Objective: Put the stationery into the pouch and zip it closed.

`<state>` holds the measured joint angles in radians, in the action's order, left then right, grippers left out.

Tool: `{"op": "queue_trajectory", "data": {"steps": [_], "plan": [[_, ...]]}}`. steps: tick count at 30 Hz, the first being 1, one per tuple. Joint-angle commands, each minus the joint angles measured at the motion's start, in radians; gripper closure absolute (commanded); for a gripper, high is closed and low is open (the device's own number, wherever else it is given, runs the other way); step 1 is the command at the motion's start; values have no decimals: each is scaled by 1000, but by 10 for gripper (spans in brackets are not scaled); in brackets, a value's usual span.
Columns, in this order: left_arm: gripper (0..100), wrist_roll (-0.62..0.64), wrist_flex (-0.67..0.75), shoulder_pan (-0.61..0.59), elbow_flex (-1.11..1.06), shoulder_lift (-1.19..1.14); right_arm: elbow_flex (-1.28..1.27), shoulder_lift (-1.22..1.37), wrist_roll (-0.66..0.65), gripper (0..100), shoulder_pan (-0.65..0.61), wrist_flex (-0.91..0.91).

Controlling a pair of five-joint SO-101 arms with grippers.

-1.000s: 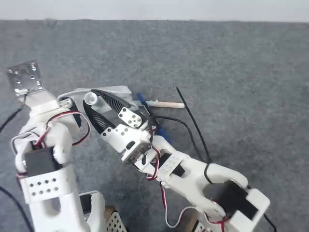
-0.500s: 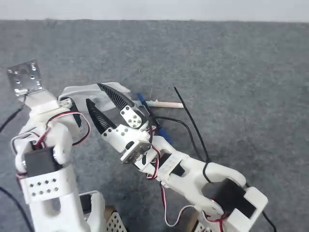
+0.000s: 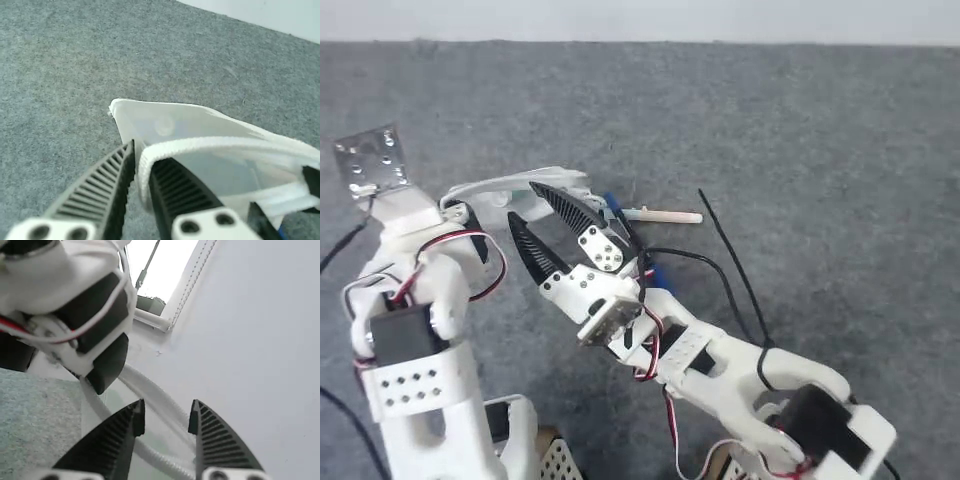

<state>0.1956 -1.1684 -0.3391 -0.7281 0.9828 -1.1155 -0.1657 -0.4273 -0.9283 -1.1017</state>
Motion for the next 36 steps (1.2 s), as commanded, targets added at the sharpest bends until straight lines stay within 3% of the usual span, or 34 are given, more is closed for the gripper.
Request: {"op": "queue_trajectory", "data": {"steps": [1, 7, 21, 29, 36], "plan": [[988, 9, 11, -6, 38, 3, 6, -116, -20, 868, 18, 124], [988, 8, 11, -8, 39, 3, 8, -285, -14, 870, 45, 386], [988, 11, 40, -190, 45, 2, 52, -688, -11, 868, 110, 1063], [987, 14, 78, -287, 47, 0, 327, -682, 193, 868, 219, 1501], [987, 14, 77, -287, 45, 0, 529, -449, 221, 872, 280, 1644]]}}
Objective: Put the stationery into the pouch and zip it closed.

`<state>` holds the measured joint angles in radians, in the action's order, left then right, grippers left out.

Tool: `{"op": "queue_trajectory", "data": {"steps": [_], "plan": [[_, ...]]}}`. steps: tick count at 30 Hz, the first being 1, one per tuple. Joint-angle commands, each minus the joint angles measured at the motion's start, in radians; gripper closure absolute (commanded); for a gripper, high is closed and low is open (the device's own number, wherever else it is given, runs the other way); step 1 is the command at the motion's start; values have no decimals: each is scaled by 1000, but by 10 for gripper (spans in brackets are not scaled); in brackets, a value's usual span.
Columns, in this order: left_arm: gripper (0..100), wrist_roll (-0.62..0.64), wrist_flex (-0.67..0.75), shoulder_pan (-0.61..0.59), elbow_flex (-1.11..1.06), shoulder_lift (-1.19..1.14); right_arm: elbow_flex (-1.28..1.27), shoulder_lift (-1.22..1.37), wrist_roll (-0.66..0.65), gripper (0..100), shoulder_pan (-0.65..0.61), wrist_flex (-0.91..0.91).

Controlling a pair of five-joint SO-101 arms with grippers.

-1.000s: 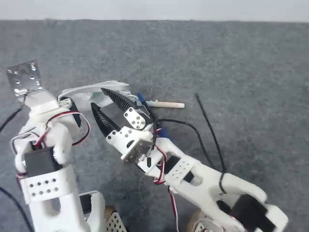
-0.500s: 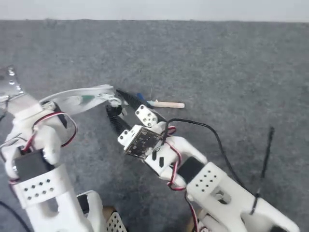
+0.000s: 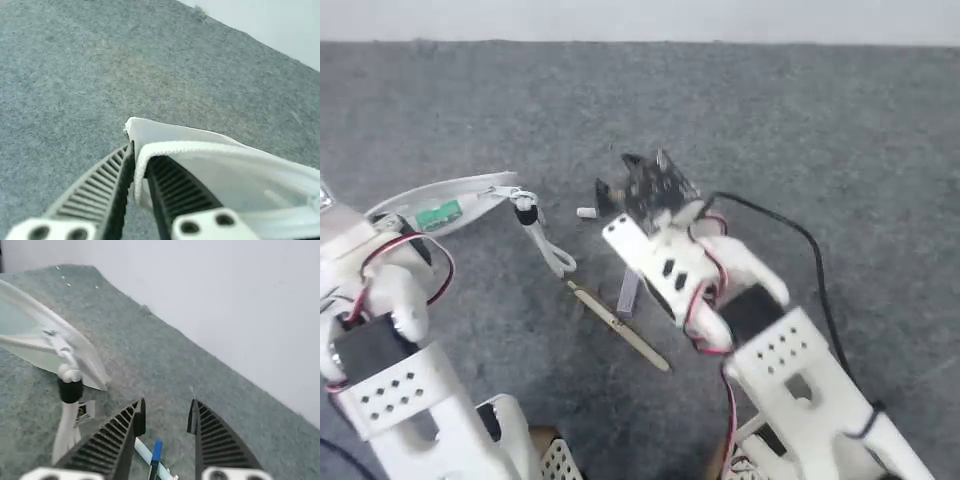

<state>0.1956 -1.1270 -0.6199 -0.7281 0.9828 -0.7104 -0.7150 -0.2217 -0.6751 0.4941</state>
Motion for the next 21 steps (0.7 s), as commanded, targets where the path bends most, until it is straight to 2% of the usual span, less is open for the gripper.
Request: {"op": "queue_trajectory", "data": {"steps": [1, 16, 21], "plan": [[987, 14, 35, -6, 45, -2, 155, 142, 15, 872, 31, 71], [987, 14, 35, -8, 42, -2, 574, 665, 17, 872, 33, 429], [987, 14, 35, -8, 41, 0, 594, 797, 18, 872, 31, 443]]}}
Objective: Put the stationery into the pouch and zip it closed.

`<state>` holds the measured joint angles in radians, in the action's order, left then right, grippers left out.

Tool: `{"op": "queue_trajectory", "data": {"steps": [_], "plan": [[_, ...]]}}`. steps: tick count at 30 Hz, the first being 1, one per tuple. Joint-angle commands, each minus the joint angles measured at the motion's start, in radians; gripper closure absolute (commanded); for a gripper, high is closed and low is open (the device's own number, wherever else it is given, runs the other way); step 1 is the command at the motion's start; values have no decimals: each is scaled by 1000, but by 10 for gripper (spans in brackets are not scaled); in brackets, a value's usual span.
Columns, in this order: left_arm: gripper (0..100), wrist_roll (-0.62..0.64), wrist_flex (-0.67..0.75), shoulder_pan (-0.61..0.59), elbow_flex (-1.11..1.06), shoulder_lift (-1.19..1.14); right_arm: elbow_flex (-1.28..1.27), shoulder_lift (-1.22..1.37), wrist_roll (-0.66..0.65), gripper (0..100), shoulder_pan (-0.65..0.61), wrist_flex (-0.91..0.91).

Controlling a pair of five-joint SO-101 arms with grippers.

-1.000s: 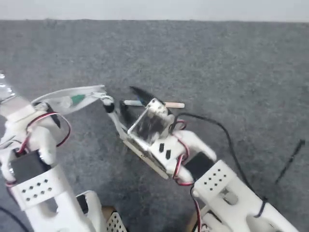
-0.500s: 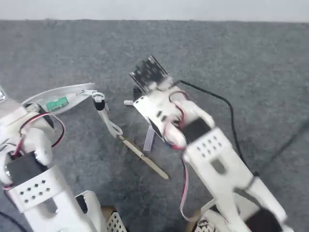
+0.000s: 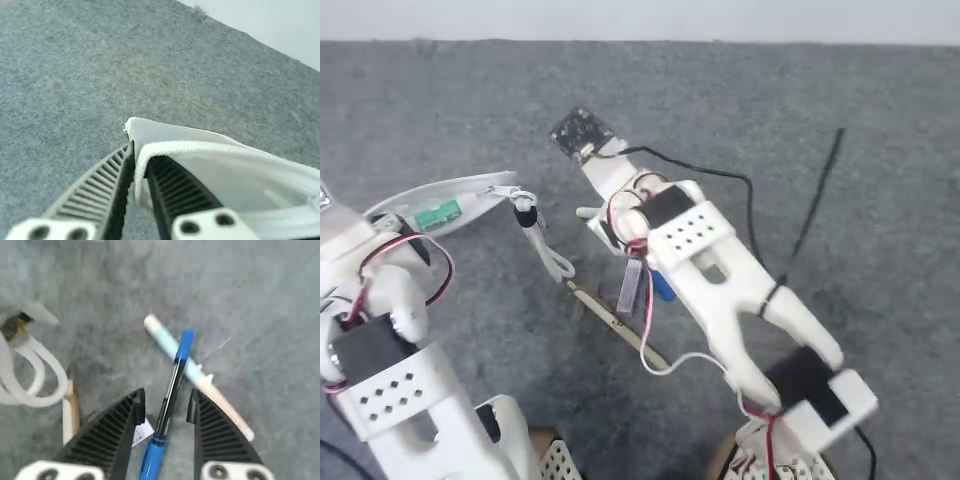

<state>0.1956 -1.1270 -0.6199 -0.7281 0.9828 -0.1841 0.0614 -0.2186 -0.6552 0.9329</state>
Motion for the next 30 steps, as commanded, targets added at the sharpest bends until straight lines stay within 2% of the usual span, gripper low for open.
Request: {"op": "queue_trajectory", "data": {"steps": [1, 24, 30], "plan": [[987, 14, 35, -6, 41, 0, 78, 45, 15, 872, 13, -2], [987, 14, 38, -5, 39, -2, 411, 492, 12, 873, 85, 7], [987, 14, 37, -5, 39, -2, 443, 539, 6, 991, 94, 7]]}}
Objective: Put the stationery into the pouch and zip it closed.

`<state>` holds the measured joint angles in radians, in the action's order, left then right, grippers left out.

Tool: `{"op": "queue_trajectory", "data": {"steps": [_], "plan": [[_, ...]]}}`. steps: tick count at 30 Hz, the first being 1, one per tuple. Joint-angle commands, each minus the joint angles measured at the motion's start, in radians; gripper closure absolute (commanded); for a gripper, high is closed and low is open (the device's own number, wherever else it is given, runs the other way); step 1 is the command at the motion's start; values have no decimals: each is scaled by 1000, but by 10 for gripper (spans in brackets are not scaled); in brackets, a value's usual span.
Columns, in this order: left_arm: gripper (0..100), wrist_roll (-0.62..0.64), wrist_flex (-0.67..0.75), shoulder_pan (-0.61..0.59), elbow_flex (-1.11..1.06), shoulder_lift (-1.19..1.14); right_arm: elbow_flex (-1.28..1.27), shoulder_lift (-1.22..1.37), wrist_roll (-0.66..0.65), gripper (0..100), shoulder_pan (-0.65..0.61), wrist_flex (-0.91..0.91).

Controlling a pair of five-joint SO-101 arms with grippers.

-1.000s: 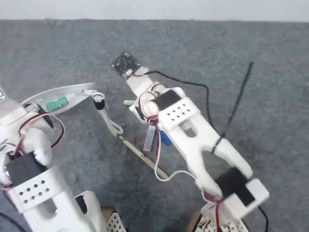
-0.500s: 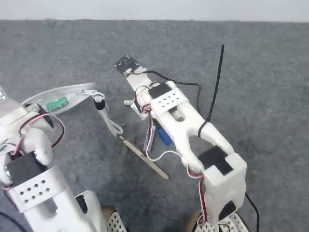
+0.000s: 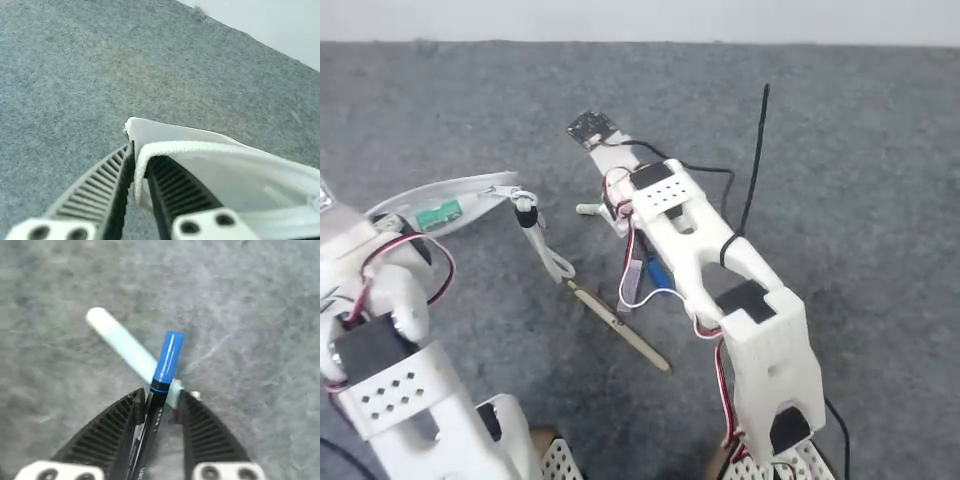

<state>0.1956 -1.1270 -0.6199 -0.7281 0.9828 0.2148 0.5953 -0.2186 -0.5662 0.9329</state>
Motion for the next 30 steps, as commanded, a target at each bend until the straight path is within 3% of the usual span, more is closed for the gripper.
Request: {"op": "queue_trajectory", "data": {"steps": [1, 16, 30], "plan": [[987, 14, 37, -5, 39, -2, 44, 8, 6, 994, 5, 7], [987, 14, 37, -5, 39, -2, 169, -128, 5, 986, 5, 369], [987, 14, 38, -5, 39, -3, 169, -203, 12, 987, 5, 400]]}}
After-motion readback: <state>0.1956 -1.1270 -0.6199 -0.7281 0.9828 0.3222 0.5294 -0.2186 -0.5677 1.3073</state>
